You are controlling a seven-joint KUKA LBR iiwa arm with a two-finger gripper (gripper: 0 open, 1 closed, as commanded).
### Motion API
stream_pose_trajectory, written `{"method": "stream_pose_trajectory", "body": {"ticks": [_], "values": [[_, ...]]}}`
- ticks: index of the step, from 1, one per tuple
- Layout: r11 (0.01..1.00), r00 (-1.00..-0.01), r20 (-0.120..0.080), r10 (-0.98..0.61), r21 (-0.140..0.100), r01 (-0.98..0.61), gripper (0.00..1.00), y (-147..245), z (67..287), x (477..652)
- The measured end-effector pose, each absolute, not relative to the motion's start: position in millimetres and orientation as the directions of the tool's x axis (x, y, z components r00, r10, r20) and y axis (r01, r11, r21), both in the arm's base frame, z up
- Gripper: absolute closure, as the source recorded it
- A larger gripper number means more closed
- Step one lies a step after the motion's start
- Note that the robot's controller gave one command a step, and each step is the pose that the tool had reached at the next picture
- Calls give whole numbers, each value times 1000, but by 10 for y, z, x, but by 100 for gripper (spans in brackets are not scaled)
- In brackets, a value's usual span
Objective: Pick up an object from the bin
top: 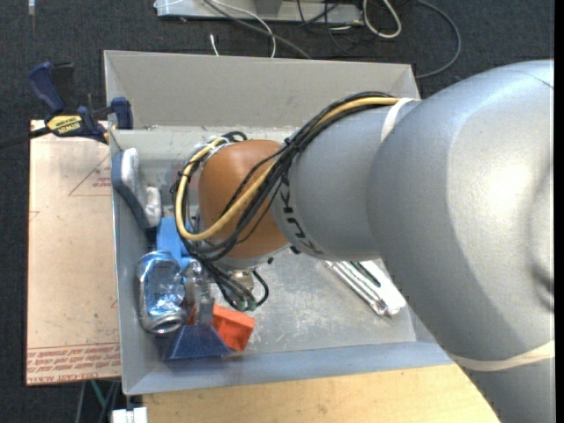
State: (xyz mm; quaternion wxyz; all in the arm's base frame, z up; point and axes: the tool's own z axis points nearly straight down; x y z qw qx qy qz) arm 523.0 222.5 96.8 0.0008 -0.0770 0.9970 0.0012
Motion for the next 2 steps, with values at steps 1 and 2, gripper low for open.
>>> {"method": "stream_pose_trajectory", "body": {"ticks": [1,2], "values": [[999,-999,-2,-37,3,-37,100,1364,1471,5199],[944,-944,-4,-330,2,-330,100,2094,852,4883]]}}
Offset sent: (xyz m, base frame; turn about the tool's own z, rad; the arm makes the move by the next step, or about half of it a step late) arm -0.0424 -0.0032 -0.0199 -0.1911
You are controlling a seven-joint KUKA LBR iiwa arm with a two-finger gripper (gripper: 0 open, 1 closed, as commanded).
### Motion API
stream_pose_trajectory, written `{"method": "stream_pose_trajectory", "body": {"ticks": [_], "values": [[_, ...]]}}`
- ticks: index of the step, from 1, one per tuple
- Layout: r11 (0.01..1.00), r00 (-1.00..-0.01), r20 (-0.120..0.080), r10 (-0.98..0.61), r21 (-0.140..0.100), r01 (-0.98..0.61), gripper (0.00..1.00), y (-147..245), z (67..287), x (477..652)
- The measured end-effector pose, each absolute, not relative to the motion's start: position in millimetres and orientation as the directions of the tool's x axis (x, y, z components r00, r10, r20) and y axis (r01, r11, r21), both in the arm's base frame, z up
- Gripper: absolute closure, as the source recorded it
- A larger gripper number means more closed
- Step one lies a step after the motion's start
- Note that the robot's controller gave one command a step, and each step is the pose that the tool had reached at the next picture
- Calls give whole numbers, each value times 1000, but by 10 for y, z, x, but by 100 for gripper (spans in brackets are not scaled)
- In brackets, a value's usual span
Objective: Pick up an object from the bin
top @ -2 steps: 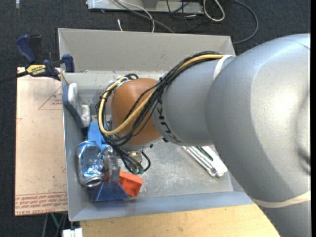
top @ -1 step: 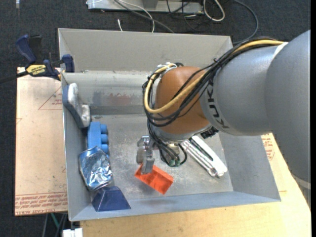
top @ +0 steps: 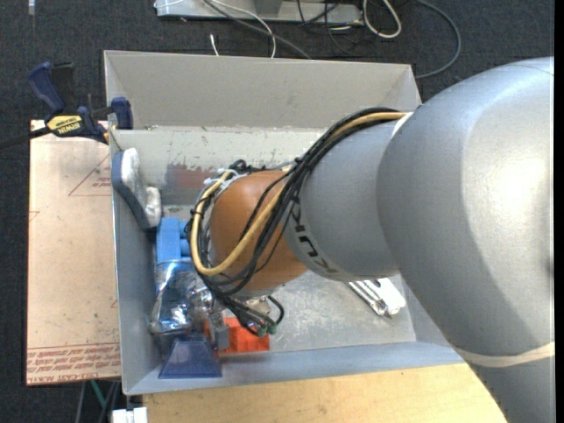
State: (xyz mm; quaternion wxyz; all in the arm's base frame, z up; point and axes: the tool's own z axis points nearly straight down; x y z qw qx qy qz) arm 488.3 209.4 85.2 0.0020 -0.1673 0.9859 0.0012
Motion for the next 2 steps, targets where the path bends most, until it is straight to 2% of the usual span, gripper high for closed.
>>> {"method": "stream_pose_trajectory", "body": {"ticks": [1,2], "values": [[943,-943,-3,-332,4,-332,100,2007,934,4921],[953,-953,-7,-303,-9,-303,100,2138,2499,4907]]}}
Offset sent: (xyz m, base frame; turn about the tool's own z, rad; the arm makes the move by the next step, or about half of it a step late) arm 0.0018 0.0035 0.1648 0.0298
